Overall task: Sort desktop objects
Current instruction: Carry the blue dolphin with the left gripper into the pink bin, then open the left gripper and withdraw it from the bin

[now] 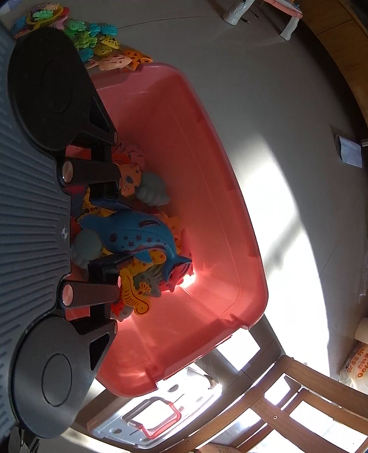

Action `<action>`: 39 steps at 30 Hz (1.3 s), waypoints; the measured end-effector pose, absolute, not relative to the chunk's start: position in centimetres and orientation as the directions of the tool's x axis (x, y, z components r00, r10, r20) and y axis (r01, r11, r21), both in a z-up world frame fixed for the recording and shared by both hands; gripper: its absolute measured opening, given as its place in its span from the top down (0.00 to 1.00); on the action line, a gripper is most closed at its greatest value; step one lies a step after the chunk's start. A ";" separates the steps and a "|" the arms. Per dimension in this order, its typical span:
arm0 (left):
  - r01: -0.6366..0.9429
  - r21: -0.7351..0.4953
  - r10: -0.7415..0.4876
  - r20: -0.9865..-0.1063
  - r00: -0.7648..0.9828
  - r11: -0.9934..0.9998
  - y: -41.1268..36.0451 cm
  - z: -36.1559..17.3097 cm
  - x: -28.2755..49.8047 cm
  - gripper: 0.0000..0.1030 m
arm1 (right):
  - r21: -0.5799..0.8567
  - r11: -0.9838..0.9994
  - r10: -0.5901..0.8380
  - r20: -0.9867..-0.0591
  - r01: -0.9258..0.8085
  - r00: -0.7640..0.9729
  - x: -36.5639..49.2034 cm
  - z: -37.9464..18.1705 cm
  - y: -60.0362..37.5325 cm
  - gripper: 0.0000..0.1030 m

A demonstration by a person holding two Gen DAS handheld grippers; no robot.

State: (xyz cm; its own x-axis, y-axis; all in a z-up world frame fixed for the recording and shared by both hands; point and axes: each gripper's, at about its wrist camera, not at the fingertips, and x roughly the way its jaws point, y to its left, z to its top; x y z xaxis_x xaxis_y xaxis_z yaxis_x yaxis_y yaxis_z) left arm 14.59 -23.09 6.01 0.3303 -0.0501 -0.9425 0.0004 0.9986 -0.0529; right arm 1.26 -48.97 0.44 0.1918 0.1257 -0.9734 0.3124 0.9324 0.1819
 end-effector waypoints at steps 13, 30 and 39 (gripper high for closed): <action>0.017 -0.065 -0.067 -0.982 0.175 0.998 -23.3 1.6 13.8 0.67 | 0.144 0.940 0.099 -0.983 0.311 0.158 1.3 -0.8 -49.2 0.30; -0.093 -0.062 -0.033 -0.958 0.284 0.994 -21.5 6.0 11.1 0.58 | 0.133 0.946 0.073 -0.976 0.295 0.206 0.7 2.1 -50.7 0.30; 0.008 0.002 -0.002 -0.915 0.403 1.000 -23.7 11.8 7.7 0.36 | 0.200 0.929 0.108 -0.951 0.311 0.289 0.6 5.8 -52.8 0.30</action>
State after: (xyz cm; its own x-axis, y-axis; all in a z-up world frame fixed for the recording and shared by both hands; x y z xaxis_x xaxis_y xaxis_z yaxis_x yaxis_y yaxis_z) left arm 7.67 -23.71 11.76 0.4031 -0.0016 -0.9152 0.0080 1.0000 0.0018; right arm 0.63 -52.84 5.81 0.2892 0.1080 -0.9512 0.3112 0.9290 0.2001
